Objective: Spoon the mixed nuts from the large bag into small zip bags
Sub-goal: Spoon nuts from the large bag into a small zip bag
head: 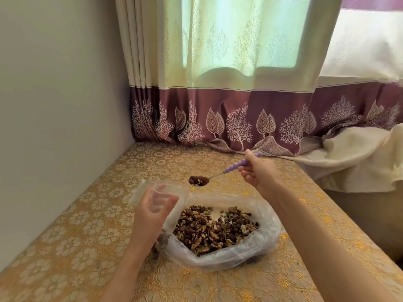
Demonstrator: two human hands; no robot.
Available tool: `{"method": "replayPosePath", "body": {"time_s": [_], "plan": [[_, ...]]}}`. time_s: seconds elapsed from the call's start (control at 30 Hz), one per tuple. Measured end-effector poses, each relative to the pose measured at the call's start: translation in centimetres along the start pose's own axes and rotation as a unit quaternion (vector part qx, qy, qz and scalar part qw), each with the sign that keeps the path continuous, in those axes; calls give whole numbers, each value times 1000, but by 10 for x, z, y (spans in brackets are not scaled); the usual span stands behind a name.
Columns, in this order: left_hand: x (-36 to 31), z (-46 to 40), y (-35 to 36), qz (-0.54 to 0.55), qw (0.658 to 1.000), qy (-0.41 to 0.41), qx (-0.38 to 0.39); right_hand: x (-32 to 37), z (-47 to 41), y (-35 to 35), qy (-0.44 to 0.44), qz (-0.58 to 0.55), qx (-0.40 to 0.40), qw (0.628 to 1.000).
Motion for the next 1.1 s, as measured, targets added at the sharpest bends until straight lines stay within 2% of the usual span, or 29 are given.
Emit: {"method": "replayPosePath", "body": {"time_s": [0.13, 0.27, 0.47, 0.63, 0.8, 0.97, 1.1], "plan": [[-2, 0, 1, -5, 1000, -3, -2, 24, 12, 23, -47, 1, 33, 998], [-1, 1, 0, -6, 1000, -16, -4, 38, 24, 48, -127, 52, 57, 989], [-3, 0, -1, 19, 1000, -6, -21, 55, 45, 77, -303, 138, 66, 941], [-4, 0, -2, 10, 1000, -8, -26, 58, 51, 77, -353, 151, 63, 921], [-5, -1, -2, 19, 1000, 0, -21, 54, 43, 56, -330, 105, 18, 938], [-6, -1, -1, 7, 1000, 1, -24, 24, 26, 15, -217, 21, -49, 975], [-6, -1, -1, 8, 1000, 1, -24, -9, 13, -10, -144, 55, -88, 984]]}}
Point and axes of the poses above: each hand's wrist, its own z-axis away from the middle knuckle, its own y-axis out of the palm, x = y × z, the point moved 4 cm from there along -z, towards the middle knuckle, and after that the axes turned 11 degrees about z, right-handed, at the moved point
